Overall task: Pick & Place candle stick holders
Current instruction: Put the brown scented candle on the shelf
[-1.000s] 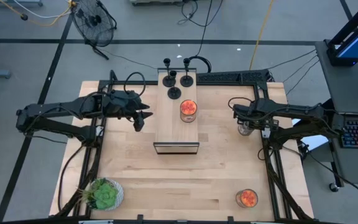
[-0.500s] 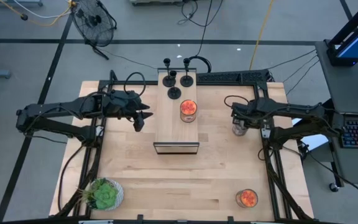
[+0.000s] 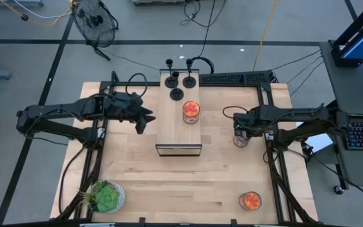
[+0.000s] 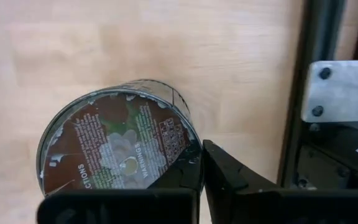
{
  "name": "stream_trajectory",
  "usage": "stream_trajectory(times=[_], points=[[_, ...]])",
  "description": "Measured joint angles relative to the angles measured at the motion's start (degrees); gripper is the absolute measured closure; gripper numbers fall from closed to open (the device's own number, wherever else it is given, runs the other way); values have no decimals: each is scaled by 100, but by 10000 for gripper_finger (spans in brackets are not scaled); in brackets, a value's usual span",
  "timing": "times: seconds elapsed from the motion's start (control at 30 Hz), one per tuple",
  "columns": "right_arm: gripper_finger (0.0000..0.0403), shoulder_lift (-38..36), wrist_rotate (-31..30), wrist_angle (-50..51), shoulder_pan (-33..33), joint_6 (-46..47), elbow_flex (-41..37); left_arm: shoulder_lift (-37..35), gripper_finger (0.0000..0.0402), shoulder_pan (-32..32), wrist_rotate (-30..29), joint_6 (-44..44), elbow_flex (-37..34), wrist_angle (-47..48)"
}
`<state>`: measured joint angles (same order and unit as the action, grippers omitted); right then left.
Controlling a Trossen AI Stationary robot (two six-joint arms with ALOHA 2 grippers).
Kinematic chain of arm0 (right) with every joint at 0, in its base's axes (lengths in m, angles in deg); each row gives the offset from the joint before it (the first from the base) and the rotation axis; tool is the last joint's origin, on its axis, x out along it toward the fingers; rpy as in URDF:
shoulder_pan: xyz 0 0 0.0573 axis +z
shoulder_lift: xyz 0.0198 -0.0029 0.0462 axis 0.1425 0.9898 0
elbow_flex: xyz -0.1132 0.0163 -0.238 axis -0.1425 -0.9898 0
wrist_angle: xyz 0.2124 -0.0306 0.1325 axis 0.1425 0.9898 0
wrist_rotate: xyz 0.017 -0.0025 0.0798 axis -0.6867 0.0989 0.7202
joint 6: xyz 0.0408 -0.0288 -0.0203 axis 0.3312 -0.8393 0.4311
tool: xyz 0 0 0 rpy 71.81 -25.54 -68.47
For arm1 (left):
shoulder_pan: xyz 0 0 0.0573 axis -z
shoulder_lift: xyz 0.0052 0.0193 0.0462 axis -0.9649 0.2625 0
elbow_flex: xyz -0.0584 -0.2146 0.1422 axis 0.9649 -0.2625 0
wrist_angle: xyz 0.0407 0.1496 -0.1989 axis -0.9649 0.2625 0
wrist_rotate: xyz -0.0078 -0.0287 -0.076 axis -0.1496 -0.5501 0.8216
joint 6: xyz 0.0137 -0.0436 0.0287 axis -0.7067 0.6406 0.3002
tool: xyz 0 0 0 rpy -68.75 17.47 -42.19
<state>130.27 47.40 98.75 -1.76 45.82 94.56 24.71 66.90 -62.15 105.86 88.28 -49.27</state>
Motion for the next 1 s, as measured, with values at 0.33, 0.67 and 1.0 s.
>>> stream_trajectory(times=[0.33,0.67,1.0], points=[[403,0,271,-270,909,-336,148,310,229,829,-68,673,4,-580],[403,0,-115,-123,1798,-575,1315,1037,229,1736,-209,1026,4,-1941],[403,192,-388,-96,2347,-898,2208,1933,229,2317,-380,345,376,-3327]])
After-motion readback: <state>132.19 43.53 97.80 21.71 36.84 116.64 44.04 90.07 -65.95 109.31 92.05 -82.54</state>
